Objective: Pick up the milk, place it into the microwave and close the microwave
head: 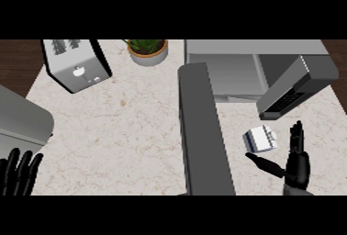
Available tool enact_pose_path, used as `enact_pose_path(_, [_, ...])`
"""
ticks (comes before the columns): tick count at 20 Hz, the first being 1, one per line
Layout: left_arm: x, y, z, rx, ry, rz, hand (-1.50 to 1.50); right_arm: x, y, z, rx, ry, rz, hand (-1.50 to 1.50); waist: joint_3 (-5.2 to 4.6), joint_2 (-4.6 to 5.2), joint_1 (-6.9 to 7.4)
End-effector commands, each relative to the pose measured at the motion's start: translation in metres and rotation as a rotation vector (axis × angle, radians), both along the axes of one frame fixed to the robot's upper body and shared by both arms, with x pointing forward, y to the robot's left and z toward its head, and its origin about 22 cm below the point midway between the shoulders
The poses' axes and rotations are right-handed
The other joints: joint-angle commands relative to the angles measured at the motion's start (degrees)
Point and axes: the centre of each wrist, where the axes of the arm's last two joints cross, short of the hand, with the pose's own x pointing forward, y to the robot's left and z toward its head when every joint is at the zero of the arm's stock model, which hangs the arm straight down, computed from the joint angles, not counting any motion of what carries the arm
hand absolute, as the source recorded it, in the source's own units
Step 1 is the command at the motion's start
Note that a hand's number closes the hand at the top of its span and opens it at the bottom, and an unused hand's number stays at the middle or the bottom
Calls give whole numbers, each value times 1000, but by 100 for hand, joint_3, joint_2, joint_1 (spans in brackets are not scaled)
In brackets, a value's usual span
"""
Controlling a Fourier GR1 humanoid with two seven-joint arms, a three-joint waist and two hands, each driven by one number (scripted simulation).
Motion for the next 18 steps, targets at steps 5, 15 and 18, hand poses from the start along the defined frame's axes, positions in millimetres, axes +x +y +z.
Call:
enact_pose_path(5, [-13, -7, 8, 10, 4, 9, -150, -5, 1, -22, 67, 27, 78, -150, 0, -5, 4])
enact_pose_path(15, [1, -12, -1, -2, -3, -12, -150, 4, -7, -35, 102, -20, 78, -150, 2, 4, 12])
enact_pose_path(18, [1, 9, -7, -5, 1, -9, -150, 16, -12, -32, 102, -51, 54, -150, 13, 35, 88])
